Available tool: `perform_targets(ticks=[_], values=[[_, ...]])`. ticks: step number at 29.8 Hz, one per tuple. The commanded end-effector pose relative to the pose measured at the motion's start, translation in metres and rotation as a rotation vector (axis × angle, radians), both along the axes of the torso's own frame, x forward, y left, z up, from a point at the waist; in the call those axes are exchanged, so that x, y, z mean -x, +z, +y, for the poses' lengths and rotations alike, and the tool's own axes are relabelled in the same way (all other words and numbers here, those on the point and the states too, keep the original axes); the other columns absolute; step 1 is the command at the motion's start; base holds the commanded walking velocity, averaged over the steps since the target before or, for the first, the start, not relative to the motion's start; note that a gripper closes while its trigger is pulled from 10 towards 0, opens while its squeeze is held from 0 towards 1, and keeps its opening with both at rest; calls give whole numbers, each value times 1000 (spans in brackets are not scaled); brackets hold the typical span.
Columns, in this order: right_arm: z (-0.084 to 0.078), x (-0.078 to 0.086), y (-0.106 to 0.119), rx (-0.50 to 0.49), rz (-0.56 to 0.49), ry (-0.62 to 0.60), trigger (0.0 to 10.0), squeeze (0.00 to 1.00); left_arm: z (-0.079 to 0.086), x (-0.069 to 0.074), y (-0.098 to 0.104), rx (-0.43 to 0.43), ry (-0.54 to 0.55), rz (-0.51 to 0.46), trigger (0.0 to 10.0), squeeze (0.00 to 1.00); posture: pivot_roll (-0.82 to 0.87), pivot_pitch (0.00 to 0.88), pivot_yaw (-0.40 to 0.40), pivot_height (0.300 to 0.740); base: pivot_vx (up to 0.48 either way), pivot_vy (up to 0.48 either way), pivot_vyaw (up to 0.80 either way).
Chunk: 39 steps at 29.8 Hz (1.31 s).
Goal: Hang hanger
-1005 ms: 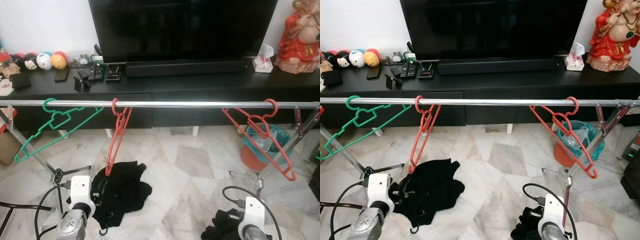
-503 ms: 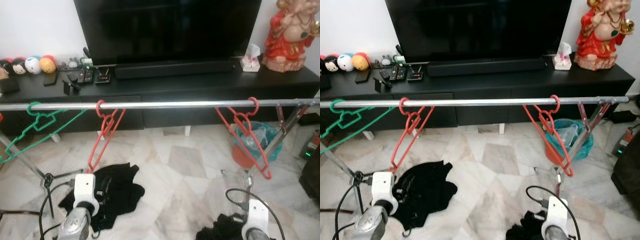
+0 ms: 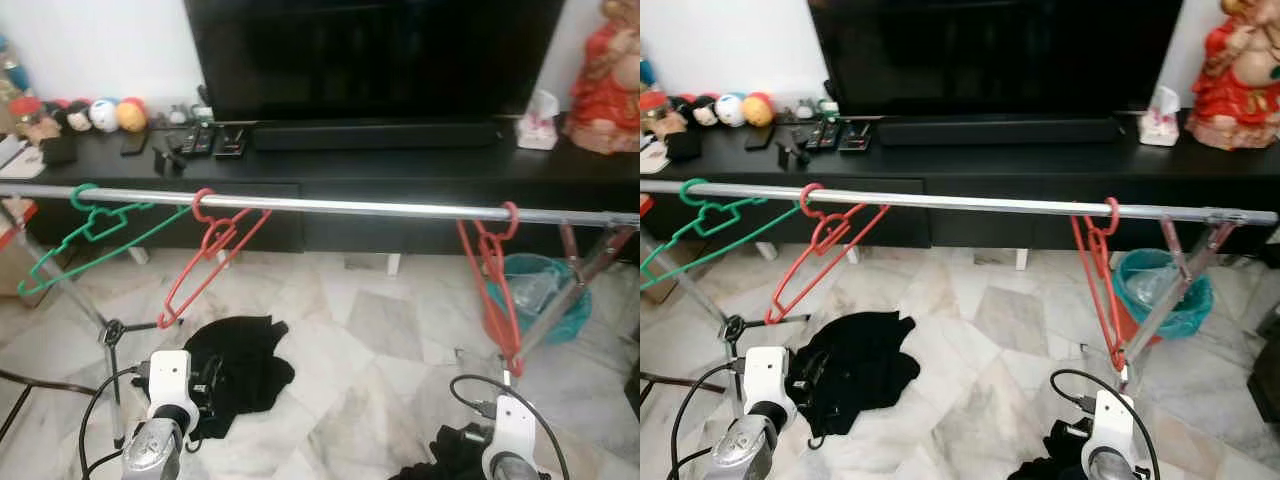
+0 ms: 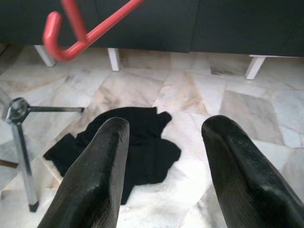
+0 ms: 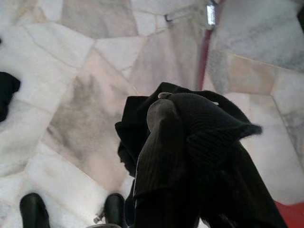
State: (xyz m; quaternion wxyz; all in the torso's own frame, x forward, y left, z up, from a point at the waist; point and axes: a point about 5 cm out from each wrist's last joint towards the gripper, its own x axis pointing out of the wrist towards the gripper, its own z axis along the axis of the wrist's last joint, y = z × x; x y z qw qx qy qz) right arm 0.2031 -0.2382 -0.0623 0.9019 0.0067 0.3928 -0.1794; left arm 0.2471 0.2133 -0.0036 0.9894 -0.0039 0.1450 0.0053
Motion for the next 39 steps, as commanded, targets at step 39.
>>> perform_targets(ticks=[39], values=[[3,-5,2,-8,-7,26,10000,0,42,11,75,-174,209,-337,10000,0,-2,0,6,740,0,-33,0]])
